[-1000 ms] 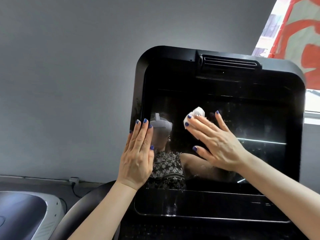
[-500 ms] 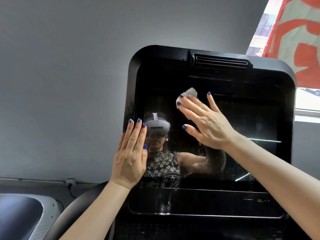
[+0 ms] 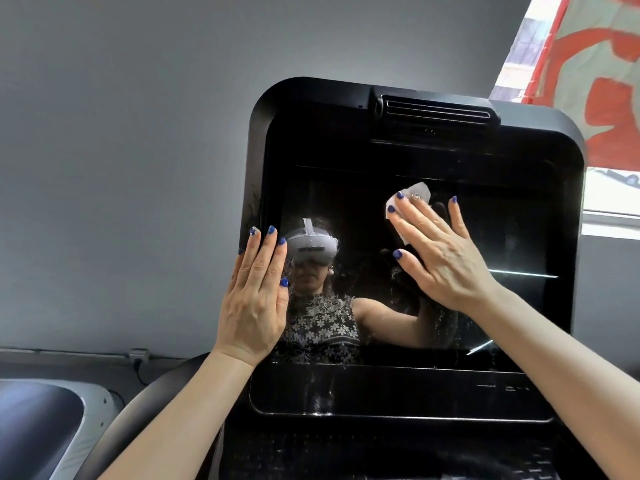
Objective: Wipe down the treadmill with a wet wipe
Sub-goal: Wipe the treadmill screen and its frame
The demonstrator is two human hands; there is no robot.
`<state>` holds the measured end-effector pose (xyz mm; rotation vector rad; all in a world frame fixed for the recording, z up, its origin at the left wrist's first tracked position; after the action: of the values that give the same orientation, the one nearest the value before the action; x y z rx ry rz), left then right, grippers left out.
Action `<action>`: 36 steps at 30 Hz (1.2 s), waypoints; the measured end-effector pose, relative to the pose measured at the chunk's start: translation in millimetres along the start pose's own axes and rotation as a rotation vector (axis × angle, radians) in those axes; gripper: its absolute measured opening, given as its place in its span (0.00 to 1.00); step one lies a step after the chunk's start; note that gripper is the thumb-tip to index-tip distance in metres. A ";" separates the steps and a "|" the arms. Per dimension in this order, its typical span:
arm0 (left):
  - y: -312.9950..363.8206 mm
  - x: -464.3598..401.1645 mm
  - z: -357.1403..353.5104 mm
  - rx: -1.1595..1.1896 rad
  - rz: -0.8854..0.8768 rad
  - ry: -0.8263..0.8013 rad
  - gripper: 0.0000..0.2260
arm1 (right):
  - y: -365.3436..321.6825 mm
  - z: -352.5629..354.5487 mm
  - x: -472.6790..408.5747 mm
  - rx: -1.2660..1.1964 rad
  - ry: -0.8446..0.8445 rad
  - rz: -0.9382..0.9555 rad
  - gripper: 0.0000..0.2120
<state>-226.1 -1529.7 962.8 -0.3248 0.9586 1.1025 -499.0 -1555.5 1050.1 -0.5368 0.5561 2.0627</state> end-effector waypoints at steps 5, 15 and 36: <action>-0.3 -0.9 -0.1 0.007 -0.002 0.010 0.23 | -16.2 -12.2 46.0 0.015 -0.093 0.097 0.29; 1.3 -5.7 4.6 -0.030 -0.013 -0.002 0.25 | 3.3 9.1 -28.0 0.139 -0.033 0.044 0.30; 21.2 -43.0 5.0 -0.135 -0.141 0.018 0.23 | 74.5 36.5 -34.1 0.076 0.039 -0.090 0.29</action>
<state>-247.1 -1542.9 1004.2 -0.5056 0.8653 1.0378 -551.4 -1593.5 1112.2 -0.5481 0.6195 1.9420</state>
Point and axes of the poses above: each hand's wrist, its own x-axis away from the middle knuckle, its own z-axis out of the back of the hand, y = z × x, the point moved 5 cm from there along -x, towards the middle knuckle, and after that the axes turned 2 degrees about z, right-handed, at the moved point
